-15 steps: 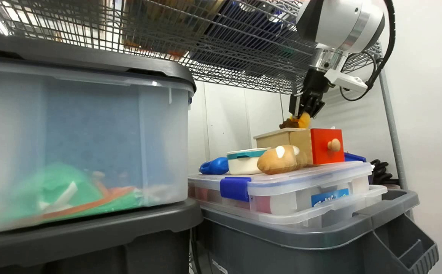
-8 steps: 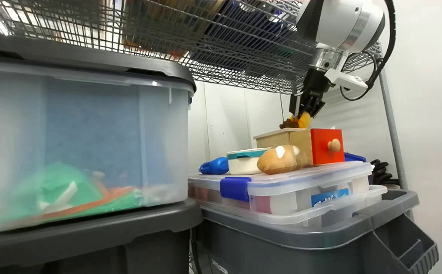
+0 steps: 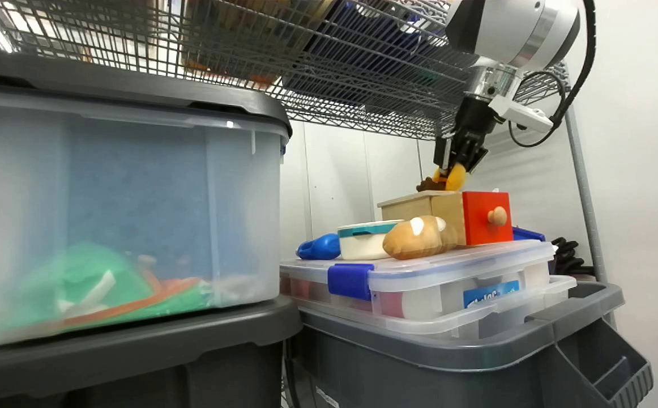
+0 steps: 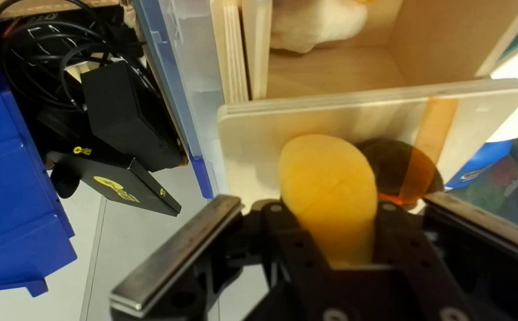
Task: Put the yellow plushie in the white bowl
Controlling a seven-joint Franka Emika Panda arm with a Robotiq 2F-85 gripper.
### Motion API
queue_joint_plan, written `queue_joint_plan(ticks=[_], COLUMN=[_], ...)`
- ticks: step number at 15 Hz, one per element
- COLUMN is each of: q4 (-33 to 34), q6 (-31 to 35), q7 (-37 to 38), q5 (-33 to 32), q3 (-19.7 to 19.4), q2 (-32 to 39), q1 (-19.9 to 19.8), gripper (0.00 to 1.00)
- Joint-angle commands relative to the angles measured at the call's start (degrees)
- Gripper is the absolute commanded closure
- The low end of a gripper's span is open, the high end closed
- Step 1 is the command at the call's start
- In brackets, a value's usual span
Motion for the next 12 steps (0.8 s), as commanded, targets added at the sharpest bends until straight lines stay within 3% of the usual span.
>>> queue_joint_plan(ticks=[1, 12], q4=[-3.3, -5.5], q6=[-2.8, -6.3], q7=[-1.8, -1.1], q5=[0.5, -0.2], q3=[0.3, -1.5], q2=[-4.7, -8.4], q1=[-1.0, 0.0], gripper=[0.94, 0.94])
